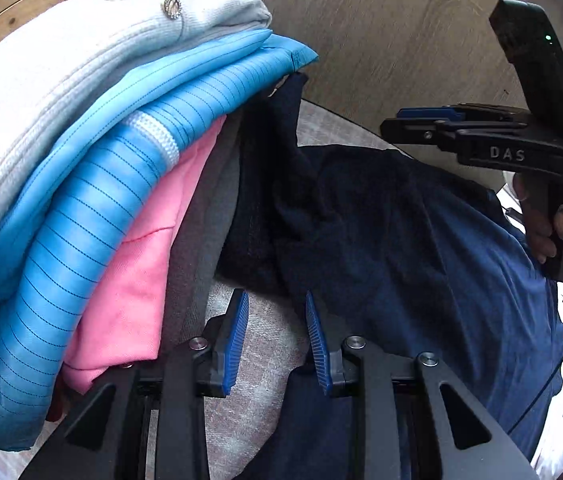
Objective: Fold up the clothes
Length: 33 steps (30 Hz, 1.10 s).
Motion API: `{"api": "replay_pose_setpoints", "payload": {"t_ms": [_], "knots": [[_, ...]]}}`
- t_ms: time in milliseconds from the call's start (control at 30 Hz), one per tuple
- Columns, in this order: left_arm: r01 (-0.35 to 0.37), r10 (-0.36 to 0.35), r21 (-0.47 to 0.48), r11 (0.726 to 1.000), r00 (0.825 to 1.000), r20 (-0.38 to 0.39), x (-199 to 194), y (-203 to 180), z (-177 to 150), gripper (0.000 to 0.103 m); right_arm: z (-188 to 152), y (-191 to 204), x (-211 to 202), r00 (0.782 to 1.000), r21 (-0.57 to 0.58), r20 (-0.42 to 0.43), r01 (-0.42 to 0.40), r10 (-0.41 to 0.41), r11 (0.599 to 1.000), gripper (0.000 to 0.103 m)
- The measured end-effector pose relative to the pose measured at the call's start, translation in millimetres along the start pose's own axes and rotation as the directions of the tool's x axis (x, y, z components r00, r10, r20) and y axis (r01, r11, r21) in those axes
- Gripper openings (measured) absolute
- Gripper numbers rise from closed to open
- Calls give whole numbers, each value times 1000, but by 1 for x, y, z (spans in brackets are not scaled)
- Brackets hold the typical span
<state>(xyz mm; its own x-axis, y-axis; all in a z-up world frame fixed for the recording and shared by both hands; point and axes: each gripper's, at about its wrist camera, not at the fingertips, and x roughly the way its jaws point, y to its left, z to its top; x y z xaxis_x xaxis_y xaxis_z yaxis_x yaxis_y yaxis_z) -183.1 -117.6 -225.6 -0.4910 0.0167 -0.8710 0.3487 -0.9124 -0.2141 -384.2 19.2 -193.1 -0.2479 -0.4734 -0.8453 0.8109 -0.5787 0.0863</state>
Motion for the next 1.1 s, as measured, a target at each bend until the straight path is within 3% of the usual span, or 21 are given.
{"api": "replay_pose_setpoints", "payload": {"t_ms": [67,100,200,267,300,333,500,633,800,933,1067,1100], "knots": [[-5,5,5,1000,1000,-2,-2,-1,1,28,9,6,23,999,-35,-39,-39,38,999,56],[-8,8,8,1000,1000,-5,-2,0,1,28,13,11,37,998,-71,-68,-14,10,997,65],[-14,14,11,1000,1000,-9,-1,1,1,28,12,12,68,987,-142,-141,54,-74,988,66],[-14,14,14,1000,1000,-9,1,0,1,28,11,-2,65,990,-70,-140,12,-21,997,63],[-14,14,14,1000,1000,-9,1,-1,1,28,7,-6,59,989,-63,-149,11,-20,998,41],[-13,14,14,1000,1000,-8,2,-3,1,28,3,-8,53,987,-60,-157,13,-23,998,3],[-9,9,16,1000,1000,-6,8,-15,1,28,-19,-9,8,985,-103,-147,73,-88,992,2],[-23,23,-7,1000,1000,-9,17,-20,5,28,-36,-27,-27,967,-47,-109,228,-232,973,2],[-41,40,-41,998,999,-21,34,-25,15,28,-50,-34,-15,946,-86,-182,256,-267,963,2],[-53,52,-70,996,998,-18,48,-18,37,28,-59,-32,-5,944,-78,-206,248,-259,966,2],[-48,47,-82,995,999,-15,63,-22,48,29,-54,-44,-18,966,1,-189,182,-178,983,5],[-49,49,-77,996,999,-6,65,-24,50,29,-48,-46,-24,976,28,-162,151,-145,988,10]]}}
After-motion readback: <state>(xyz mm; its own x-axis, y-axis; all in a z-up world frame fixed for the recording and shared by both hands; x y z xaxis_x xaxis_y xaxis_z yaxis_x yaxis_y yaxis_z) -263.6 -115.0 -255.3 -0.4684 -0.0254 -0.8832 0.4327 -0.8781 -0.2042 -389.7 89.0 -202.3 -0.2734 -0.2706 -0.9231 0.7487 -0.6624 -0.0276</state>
